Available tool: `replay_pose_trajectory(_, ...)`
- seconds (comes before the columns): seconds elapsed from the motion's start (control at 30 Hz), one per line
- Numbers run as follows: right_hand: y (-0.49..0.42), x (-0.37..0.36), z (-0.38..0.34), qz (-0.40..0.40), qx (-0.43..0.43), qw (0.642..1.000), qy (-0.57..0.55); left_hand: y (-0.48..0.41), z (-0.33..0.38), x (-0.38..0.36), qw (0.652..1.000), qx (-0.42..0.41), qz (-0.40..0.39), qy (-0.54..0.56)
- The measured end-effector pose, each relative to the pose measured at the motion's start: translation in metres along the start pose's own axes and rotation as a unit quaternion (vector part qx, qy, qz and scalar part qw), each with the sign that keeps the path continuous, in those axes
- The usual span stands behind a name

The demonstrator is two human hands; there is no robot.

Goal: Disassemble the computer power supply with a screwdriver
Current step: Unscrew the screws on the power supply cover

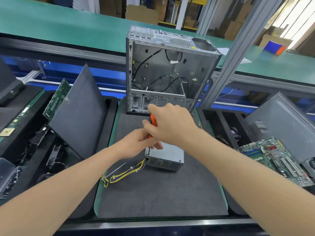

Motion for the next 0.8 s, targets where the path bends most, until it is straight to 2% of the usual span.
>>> replay_pose_trajectory(0.07, 0.003, -0.002, -0.001, 0.015, -0.086, 0.996, 0.024, 0.0, 0.0, 0.0, 1.0, 0.005, 0.007, -0.026)
replay_pose_trajectory(0.17, -0.001, -0.01, -0.001, -0.011, -0.087, 0.996, -0.009, 0.0, 0.003, 0.001, 0.998, 0.004, 0.006, -0.058)
replay_pose_trajectory(0.27, -0.005, -0.012, 0.0, -0.053, -0.018, 0.994, -0.093, -0.002, 0.003, 0.0, 0.999, -0.007, -0.011, -0.035)
replay_pose_trajectory(0.37, -0.008, -0.014, 0.0, -0.119, 0.072, 0.977, -0.164, -0.002, 0.006, 0.003, 1.0, -0.021, -0.005, -0.016)
replay_pose_trajectory(0.53, -0.007, -0.015, 0.003, -0.176, 0.217, 0.947, -0.158, -0.004, 0.003, 0.001, 1.0, -0.007, -0.019, -0.007)
replay_pose_trajectory(0.7, -0.001, -0.006, -0.004, -0.145, 0.226, 0.951, -0.152, -0.004, 0.004, -0.004, 0.999, -0.008, -0.024, -0.022)
replay_pose_trajectory(0.8, 0.0, -0.002, -0.007, -0.064, 0.131, 0.988, -0.055, -0.003, 0.003, -0.003, 1.0, -0.01, -0.013, -0.019)
Point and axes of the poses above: each hand's wrist, its own y-axis away from the middle knuckle, its own x-axis out of the back of the hand, z = x × y, the point moved 8 cm from there along -y, towards the middle knuckle, and after that the axes turned 5 degrees about -z, right-handed, at the moved point
